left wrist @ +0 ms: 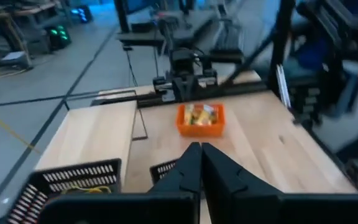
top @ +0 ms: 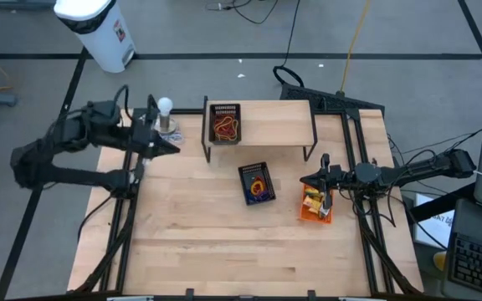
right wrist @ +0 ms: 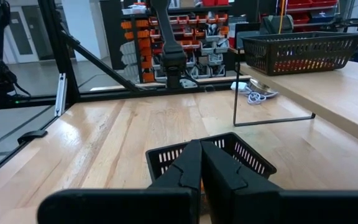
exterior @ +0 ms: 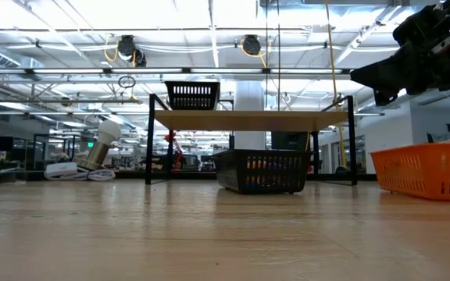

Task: Pick & Place Office Desk Supplies
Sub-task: Put the black bin with the spring rubberbands on the shelf

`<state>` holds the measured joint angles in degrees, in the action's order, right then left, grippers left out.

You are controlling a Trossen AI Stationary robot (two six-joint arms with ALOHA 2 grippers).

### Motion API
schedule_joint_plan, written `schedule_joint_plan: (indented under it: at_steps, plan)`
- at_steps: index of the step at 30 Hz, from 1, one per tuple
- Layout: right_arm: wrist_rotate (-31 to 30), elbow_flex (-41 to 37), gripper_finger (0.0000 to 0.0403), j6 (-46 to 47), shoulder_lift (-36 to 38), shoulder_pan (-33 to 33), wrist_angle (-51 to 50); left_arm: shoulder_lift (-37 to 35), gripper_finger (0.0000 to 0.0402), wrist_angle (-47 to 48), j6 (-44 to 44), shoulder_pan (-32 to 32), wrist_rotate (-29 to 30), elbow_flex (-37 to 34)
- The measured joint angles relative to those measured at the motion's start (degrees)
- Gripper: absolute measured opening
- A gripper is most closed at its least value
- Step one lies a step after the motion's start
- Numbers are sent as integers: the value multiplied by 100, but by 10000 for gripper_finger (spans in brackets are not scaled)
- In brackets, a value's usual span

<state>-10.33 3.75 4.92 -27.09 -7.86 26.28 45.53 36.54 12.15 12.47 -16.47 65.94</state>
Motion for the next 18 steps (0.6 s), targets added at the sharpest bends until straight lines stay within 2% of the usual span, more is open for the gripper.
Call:
schedule_joint_plan:
  at_steps: [5, 9, 14, 18]
  plan:
    - [-7, 2, 0, 41, 0, 0, 0, -690, 6, -1966, -963, 83, -29, -1717]
    - [-8, 0, 0, 52, 0, 0, -1, -1168, 2, -3144, -1502, -173, -81, -2888]
    - [-9, 2, 0, 108, 0, 0, -2, -1715, 2, -3676, -1380, -528, 882, -3996]
    - [-9, 2, 0, 108, 0, 0, -2, -2216, 2, -3736, -1231, -657, 917, -4712]
